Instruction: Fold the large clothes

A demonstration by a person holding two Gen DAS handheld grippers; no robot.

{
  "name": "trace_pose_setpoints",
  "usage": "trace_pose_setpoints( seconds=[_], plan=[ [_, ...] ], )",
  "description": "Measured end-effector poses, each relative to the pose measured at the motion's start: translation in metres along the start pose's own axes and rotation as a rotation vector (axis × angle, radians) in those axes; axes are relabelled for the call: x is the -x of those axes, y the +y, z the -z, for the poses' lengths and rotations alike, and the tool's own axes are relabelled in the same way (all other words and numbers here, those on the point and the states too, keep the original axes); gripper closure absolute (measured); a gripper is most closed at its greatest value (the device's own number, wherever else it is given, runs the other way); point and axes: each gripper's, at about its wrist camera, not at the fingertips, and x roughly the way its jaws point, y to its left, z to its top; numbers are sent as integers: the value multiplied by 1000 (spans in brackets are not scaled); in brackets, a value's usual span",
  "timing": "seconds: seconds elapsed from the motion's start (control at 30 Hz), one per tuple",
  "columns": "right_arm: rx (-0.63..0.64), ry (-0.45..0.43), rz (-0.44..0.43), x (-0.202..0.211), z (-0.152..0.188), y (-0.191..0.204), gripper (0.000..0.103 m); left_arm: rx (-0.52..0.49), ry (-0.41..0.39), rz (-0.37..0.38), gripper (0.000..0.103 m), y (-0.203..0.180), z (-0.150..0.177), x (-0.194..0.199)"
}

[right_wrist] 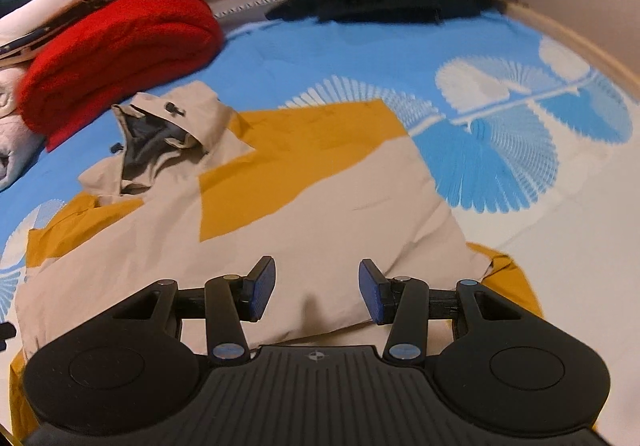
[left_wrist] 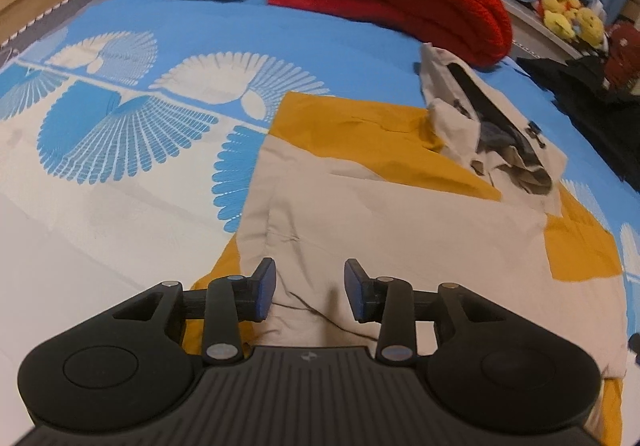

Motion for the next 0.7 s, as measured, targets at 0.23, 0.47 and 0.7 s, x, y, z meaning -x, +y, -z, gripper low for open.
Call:
trace_pose_setpoints(
  seconds=[0.23, 0.47, 0.7],
  plan=[
    [52, -64, -7, 29, 3, 0, 55, -67, -27, -2, 60, -17, 14, 13],
    [88, -108, 2, 42, 4, -9, 55, -118, -39, -16, 60, -32, 24, 13],
    [114, -119, -3, 39, 1, -15, 55, -152, -27, -34, 60, -48, 31, -2]
  ],
)
